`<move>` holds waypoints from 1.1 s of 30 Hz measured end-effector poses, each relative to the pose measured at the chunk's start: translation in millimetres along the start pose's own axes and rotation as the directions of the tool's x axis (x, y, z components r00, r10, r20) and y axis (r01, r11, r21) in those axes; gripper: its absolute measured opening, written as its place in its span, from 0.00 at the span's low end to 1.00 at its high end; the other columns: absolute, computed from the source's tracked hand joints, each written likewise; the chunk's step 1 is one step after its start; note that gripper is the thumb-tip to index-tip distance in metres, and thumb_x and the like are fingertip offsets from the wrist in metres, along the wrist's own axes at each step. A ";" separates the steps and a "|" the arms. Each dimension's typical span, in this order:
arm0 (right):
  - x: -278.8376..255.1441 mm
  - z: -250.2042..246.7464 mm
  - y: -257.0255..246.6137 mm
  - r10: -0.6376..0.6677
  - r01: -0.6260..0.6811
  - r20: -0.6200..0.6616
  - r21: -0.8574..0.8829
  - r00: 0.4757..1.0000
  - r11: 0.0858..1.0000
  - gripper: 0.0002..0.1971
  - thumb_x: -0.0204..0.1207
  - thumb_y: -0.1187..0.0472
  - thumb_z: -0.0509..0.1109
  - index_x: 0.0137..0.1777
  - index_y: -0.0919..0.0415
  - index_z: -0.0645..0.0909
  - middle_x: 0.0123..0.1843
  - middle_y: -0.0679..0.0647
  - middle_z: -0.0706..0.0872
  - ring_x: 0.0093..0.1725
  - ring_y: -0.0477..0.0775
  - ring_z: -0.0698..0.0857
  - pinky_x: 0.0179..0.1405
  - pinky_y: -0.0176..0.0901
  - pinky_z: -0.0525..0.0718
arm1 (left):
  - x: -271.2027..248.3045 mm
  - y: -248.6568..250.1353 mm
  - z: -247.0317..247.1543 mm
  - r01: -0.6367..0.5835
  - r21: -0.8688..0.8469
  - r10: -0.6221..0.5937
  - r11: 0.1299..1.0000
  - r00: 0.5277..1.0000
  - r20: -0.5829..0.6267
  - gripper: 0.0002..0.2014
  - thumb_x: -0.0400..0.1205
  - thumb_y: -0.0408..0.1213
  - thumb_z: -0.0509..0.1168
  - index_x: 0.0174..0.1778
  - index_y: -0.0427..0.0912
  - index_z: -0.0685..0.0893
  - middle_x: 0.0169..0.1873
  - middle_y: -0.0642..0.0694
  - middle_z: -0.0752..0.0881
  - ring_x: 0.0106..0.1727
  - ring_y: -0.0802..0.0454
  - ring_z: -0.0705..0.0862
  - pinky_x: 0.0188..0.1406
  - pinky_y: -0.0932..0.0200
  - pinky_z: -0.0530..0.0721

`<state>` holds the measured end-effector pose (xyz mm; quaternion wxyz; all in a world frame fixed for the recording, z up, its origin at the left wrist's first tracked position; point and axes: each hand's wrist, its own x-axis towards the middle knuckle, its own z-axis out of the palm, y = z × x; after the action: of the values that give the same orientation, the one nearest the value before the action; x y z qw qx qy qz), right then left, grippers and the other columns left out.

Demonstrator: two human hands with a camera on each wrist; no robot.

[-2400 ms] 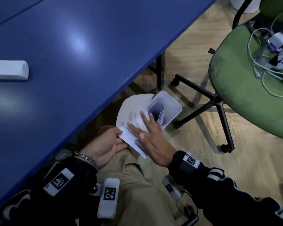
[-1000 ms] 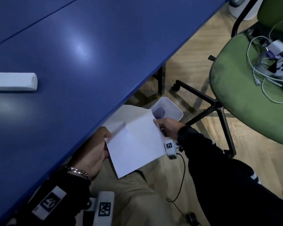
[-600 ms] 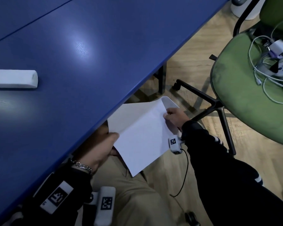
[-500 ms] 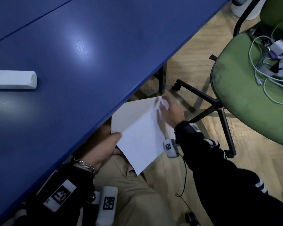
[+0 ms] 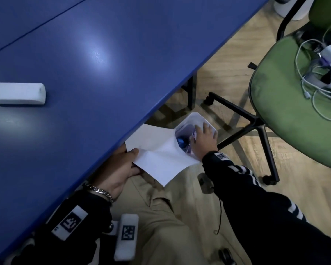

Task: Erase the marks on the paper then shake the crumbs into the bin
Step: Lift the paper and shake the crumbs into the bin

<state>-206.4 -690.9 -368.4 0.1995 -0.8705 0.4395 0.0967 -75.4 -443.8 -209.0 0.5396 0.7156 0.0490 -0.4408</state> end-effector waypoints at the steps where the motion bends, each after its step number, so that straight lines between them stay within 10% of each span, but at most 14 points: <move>1: 1.0 -5.7 -2.1 0.027 -0.028 0.012 0.173 1.000 0.985 0.25 0.86 0.51 0.62 0.80 0.59 0.70 0.84 0.65 0.69 0.82 0.69 0.69 0.81 0.65 0.66 | -1.4 0.4 0.0 -0.006 -0.007 0.006 1.000 1.000 -0.001 0.16 0.93 0.31 0.60 0.77 0.43 0.82 0.69 0.47 0.89 0.66 0.47 0.90 0.50 0.53 0.93; 6: -5.9 -23.5 4.0 0.056 -0.470 0.522 0.708 0.851 0.527 0.29 0.78 0.40 0.73 0.66 0.65 0.85 0.60 0.61 0.92 0.60 0.66 0.91 0.70 0.64 0.84 | -19.3 5.2 -5.6 -0.023 -0.026 0.024 0.999 0.999 0.034 0.16 0.93 0.32 0.60 0.76 0.46 0.82 0.64 0.50 0.92 0.61 0.52 0.92 0.46 0.56 0.93; 11: -40.5 -76.0 17.0 -0.090 -0.470 0.555 0.770 0.827 0.431 0.12 0.85 0.61 0.71 0.61 0.69 0.86 0.60 0.68 0.92 0.52 0.64 0.93 0.49 0.53 0.90 | -49.4 -1.0 -28.6 -0.066 0.104 0.064 0.992 0.998 0.027 0.18 0.90 0.29 0.64 0.75 0.48 0.83 0.62 0.54 0.93 0.63 0.51 0.91 0.57 0.48 0.90; 16: -79.2 -141.4 25.3 -0.164 -0.382 0.493 0.810 0.854 0.446 0.14 0.85 0.63 0.69 0.65 0.72 0.83 0.61 0.69 0.91 0.57 0.67 0.91 0.54 0.54 0.89 | -103.4 6.7 -47.4 -0.098 0.237 0.063 0.967 0.986 0.153 0.22 0.80 0.39 0.73 0.72 0.50 0.86 0.64 0.55 0.92 0.67 0.52 0.90 0.75 0.36 0.81; 22: -135.7 -247.8 14.8 -0.270 -0.097 0.245 0.880 0.931 0.465 0.05 0.83 0.68 0.67 0.50 0.67 0.85 0.48 0.65 0.93 0.39 0.57 0.92 0.37 0.43 0.91 | -188.2 33.9 -60.6 -0.334 0.358 0.222 0.872 0.921 0.319 0.19 0.87 0.31 0.72 0.71 0.55 0.86 0.65 0.63 0.90 0.69 0.61 0.88 0.74 0.42 0.82; 26: -171.1 -303.1 -2.5 -0.352 -0.017 0.192 0.896 0.916 0.444 0.11 0.80 0.68 0.67 0.60 0.70 0.84 0.56 0.68 0.92 0.47 0.62 0.93 0.46 0.49 0.93 | -244.2 50.2 -78.8 -0.455 0.335 0.345 0.825 0.875 0.339 0.19 0.86 0.33 0.71 0.65 0.64 0.89 0.62 0.61 0.92 0.63 0.55 0.91 0.62 0.46 0.90; 33: -219.6 -329.4 -102.0 -0.479 0.057 0.174 0.901 0.861 0.430 0.16 0.80 0.66 0.67 0.64 0.73 0.83 0.59 0.71 0.90 0.50 0.67 0.92 0.48 0.56 0.92 | -305.7 54.6 -157.8 -0.490 0.252 0.491 0.835 0.869 0.063 0.17 0.75 0.38 0.74 0.59 0.58 0.91 0.56 0.58 0.94 0.57 0.56 0.94 0.50 0.63 0.92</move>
<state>-257.3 -619.3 30.9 0.7129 -0.6639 0.2257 0.0038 -139.9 -213.7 44.5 0.5361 0.7695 -0.1928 -0.2887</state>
